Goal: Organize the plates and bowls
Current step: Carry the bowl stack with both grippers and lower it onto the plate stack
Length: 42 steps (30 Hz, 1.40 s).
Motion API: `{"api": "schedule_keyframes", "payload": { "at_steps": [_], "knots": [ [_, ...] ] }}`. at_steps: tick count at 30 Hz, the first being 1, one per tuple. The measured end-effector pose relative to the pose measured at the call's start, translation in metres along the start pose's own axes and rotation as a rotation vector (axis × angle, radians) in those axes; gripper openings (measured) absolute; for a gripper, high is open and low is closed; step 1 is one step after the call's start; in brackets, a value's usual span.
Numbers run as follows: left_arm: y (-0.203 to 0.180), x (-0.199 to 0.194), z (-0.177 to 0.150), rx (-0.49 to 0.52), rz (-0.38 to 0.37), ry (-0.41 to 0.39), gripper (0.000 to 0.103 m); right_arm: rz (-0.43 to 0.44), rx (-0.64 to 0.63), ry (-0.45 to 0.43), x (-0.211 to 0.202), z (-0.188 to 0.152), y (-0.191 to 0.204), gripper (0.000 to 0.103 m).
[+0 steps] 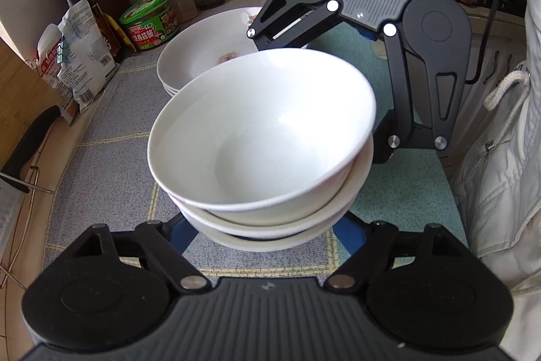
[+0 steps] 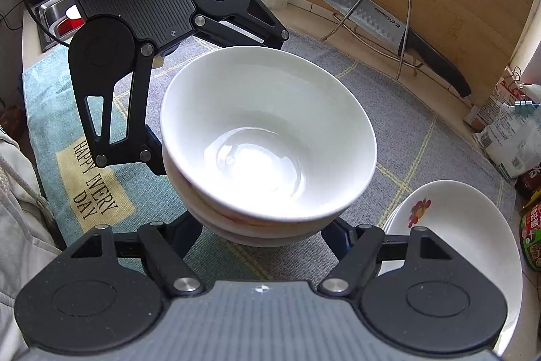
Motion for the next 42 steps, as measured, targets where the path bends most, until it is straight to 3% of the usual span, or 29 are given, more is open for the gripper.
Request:
{"api": "schedule_keyframes", "payload": {
  "at_steps": [19,42],
  "knots": [
    [0.002,-0.011,0.05,0.047,0.074,-0.053,0.084,-0.095,-0.05,-0.023,-0.044,-0.002,-0.029,0.081],
    [0.027,0.056,0.11,0.12,0.041,-0.121,0.084,-0.205,-0.01,0.055,-0.052,-0.048,-0.095,0.081]
  ]
}}
Point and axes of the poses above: each gripper's, at about its wrist camera, not at the fingertips, and x roughly the way its jaws point, y to its left, z to its top, the point moved 2 cm from there along x, roughly the way its jaws point, and after that the axes turned 3 degrees about -z, right-handed, at the moved point
